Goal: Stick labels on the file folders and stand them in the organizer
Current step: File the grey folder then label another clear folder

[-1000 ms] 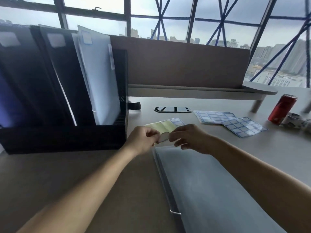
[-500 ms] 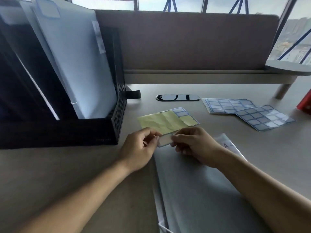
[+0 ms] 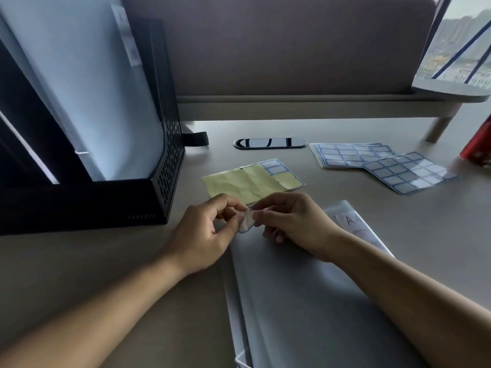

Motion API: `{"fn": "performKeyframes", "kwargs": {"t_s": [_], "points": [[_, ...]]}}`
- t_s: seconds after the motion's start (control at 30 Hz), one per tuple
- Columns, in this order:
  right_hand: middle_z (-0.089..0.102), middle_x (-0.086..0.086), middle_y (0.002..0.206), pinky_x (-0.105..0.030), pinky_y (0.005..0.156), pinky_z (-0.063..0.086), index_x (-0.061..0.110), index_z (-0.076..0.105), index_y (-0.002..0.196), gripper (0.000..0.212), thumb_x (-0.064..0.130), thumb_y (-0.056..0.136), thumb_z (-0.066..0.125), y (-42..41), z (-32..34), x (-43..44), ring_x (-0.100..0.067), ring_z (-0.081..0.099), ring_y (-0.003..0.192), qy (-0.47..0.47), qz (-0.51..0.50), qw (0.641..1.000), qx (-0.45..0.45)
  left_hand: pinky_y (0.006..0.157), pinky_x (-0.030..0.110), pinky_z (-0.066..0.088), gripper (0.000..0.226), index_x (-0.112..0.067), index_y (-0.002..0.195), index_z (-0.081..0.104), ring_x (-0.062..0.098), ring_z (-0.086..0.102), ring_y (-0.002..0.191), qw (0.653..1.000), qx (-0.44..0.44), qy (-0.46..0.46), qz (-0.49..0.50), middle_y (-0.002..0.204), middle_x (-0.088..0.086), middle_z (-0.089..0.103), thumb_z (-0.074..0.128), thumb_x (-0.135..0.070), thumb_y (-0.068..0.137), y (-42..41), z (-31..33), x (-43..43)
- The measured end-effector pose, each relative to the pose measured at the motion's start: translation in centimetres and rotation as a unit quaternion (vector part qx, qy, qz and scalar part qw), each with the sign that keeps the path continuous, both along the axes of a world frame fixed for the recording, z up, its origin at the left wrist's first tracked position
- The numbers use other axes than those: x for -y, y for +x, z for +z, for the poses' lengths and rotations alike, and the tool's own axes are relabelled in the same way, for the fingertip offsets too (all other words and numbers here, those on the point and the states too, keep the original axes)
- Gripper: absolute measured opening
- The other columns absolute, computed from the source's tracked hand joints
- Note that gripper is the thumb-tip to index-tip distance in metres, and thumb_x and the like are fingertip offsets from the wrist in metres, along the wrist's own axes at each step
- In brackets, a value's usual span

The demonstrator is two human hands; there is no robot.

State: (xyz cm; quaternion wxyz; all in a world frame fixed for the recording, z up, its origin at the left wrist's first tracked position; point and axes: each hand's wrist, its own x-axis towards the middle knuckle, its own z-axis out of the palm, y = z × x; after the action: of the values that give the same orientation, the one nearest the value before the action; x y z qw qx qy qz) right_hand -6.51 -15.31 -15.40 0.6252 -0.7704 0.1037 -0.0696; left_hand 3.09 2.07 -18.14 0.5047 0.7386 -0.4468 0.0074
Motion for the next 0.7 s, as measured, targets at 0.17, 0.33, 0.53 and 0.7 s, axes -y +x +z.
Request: {"fn": "performKeyframes", "kwargs": {"t_s": [0.17, 0.33, 0.53, 0.7], "points": [[0.066, 0.001, 0.063, -0.022, 0.048, 0.045, 0.010, 0.066, 0.084, 0.007, 0.010, 0.088, 0.072, -0.04, -0.19, -0.10, -0.011, 0.061, 0.055, -0.017, -0.017, 1.000, 0.007, 0.073, 0.043, 0.050, 0.023, -0.031, 0.111, 0.060, 0.022, 0.064, 0.075, 1.000, -0.015, 0.008, -0.020, 0.082, -0.010, 0.066, 0.059, -0.027, 0.089, -0.10, 0.03, 0.06], [0.063, 0.001, 0.061, -0.026, 0.053, 0.044, 0.010, 0.062, 0.085, 0.009, 0.007, 0.089, 0.069, -0.11, -0.10, 0.19, -0.013, 0.061, 0.056, -0.027, -0.019, 0.999, 0.007, 0.076, 0.042, 0.046, 0.022, -0.035, 0.110, 0.058, 0.026, 0.058, 0.078, 0.999, -0.046, 0.002, -0.024, 0.079, 0.002, 0.060, 0.051, -0.025, 0.092, -0.13, -0.01, 0.02], [0.061, 0.001, 0.055, -0.018, 0.050, 0.044, 0.009, 0.072, 0.089, 0.004, 0.013, 0.090, 0.070, -0.22, -0.02, 0.08, -0.010, 0.052, 0.047, -0.039, 0.018, 0.999, -0.005, 0.063, 0.034, 0.044, 0.021, -0.030, 0.112, 0.058, 0.020, 0.052, 0.060, 1.000, 0.005, 0.018, -0.014, 0.073, 0.000, 0.058, 0.047, -0.025, 0.096, -0.48, 0.03, -0.01], [0.059, -0.004, 0.058, -0.025, 0.053, 0.043, 0.015, 0.071, 0.075, 0.016, 0.011, 0.091, 0.068, -0.06, -0.16, 0.37, -0.015, 0.054, 0.053, 0.003, -0.029, 1.000, -0.002, 0.067, 0.031, 0.047, 0.024, -0.026, 0.111, 0.056, 0.011, 0.057, 0.070, 0.994, 0.052, 0.031, 0.088, 0.076, -0.010, 0.061, 0.054, -0.035, 0.089, -0.36, -0.02, 0.05]]}}
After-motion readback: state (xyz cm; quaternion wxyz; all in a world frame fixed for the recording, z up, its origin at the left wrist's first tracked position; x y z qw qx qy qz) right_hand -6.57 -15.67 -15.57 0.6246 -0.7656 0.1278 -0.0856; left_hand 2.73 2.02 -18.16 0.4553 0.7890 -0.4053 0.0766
